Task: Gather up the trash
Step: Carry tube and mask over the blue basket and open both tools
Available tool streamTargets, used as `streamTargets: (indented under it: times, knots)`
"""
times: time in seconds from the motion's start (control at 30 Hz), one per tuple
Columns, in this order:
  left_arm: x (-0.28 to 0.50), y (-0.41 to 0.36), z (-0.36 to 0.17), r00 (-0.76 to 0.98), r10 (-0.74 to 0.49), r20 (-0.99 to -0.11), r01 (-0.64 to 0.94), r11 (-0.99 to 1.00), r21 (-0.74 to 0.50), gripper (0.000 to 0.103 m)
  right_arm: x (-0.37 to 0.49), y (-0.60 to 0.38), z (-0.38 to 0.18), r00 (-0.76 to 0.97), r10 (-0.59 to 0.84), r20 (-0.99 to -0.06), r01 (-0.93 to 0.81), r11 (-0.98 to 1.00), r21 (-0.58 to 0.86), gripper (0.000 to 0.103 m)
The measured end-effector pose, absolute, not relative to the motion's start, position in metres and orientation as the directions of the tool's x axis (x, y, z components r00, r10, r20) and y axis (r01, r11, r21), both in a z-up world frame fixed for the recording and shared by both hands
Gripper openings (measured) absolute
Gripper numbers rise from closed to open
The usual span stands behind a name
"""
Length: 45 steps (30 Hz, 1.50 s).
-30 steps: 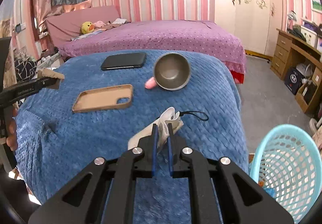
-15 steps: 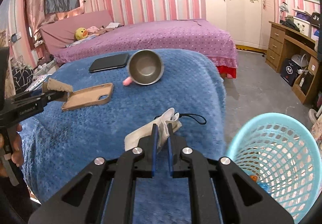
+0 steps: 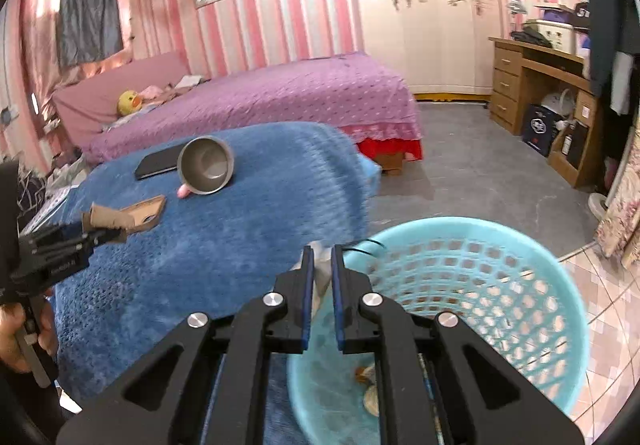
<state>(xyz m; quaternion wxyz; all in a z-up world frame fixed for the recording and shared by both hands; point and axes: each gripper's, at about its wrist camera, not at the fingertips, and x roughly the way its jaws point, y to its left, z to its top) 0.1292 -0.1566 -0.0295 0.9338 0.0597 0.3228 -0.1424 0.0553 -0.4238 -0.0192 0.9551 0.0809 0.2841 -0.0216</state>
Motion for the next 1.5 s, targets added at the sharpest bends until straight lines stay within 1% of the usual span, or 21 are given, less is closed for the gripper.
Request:
streamTargets:
  times: [0.13,0.2,0.37,0.53,0.6,0.67,0.7,0.73,0.87,0.93,1.0,1.13,1.2,1.27,1.3,1.37,1.47,1.5]
  knots:
    - [0.125,-0.189,-0.033,0.741,-0.250,-0.623,0.341,0.940,0.029,0.045,0.046,-0.452,-0.019,0.843,-0.027,-0.537,0.133,0.978,0.160,0.009]
    - [0.121,-0.205,-0.034,0.732,-0.275,-0.623,0.356,0.934,0.006,0.045,0.039,-0.469,-0.021,0.840,-0.038,-0.542,0.160,0.970,0.181,0.009]
    - [0.111,-0.239,-0.046,0.686,-0.311,-0.658,0.396,0.918,-0.021,0.045,0.029,-0.494,-0.023,0.836,-0.081,-0.543,0.221,0.955,0.199,0.009]
    - [0.103,-0.270,-0.044,0.664,-0.343,-0.664,0.426,0.904,-0.040,0.045,0.026,-0.517,-0.030,0.813,-0.137,-0.566,0.298,0.933,0.202,0.010]
    - [0.099,-0.286,-0.042,0.655,-0.366,-0.661,0.448,0.893,-0.051,0.045,0.022,-0.522,-0.031,0.803,-0.170,-0.571,0.323,0.929,0.178,0.011]
    - [0.093,-0.303,-0.038,0.653,-0.388,-0.650,0.471,0.881,-0.052,0.045,0.019,-0.525,-0.031,0.792,-0.199,-0.577,0.343,0.927,0.152,0.020]
    - [0.091,-0.310,-0.037,0.653,-0.395,-0.646,0.480,0.876,-0.051,0.046,0.018,-0.527,-0.031,0.791,-0.204,-0.577,0.349,0.925,0.150,0.036]
    - [0.089,-0.317,-0.036,0.652,-0.404,-0.642,0.491,0.870,-0.048,0.046,0.016,-0.529,-0.031,0.792,-0.207,-0.575,0.353,0.923,0.154,0.049]
    - [0.076,-0.351,-0.035,0.648,-0.426,-0.631,0.539,0.842,-0.014,0.046,0.010,-0.536,-0.029,0.793,-0.231,-0.564,0.374,0.915,0.150,0.056]
    - [0.071,-0.360,-0.035,0.648,-0.433,-0.626,0.552,0.834,-0.004,0.048,0.009,-0.539,-0.030,0.779,-0.267,-0.567,0.398,0.909,0.120,0.066]
    - [0.068,-0.371,-0.035,0.645,-0.440,-0.624,0.562,0.827,-0.002,0.051,0.008,-0.540,-0.031,0.764,-0.305,-0.569,0.421,0.903,0.082,0.071]
    - [0.069,-0.381,-0.038,0.633,-0.451,-0.629,0.572,0.820,-0.012,0.052,0.003,-0.546,-0.030,0.763,-0.321,-0.561,0.439,0.894,0.085,0.075]
    - [0.072,-0.385,-0.040,0.626,-0.451,-0.636,0.579,0.816,-0.009,0.059,0.001,-0.549,-0.030,0.762,-0.328,-0.558,0.447,0.891,0.086,0.075]
    - [0.073,-0.385,-0.041,0.634,-0.445,-0.632,0.576,0.818,0.002,0.072,-0.001,-0.551,-0.030,0.763,-0.329,-0.557,0.451,0.888,0.093,0.076]
    - [0.074,-0.385,-0.041,0.640,-0.440,-0.630,0.572,0.820,0.009,0.074,-0.001,-0.551,-0.030,0.763,-0.331,-0.556,0.453,0.886,0.094,0.076]
    - [0.074,-0.384,-0.040,0.653,-0.430,-0.624,0.565,0.825,0.023,0.083,-0.001,-0.551,-0.029,0.762,-0.335,-0.554,0.455,0.886,0.092,0.076]
    - [0.074,-0.379,-0.037,0.674,-0.412,-0.613,0.555,0.830,0.053,0.090,0.001,-0.548,-0.029,0.761,-0.339,-0.553,0.454,0.887,0.081,0.080]
    - [0.073,-0.377,-0.036,0.686,-0.401,-0.607,0.550,0.832,0.071,0.091,0.002,-0.546,-0.028,0.760,-0.341,-0.553,0.453,0.888,0.075,0.082]
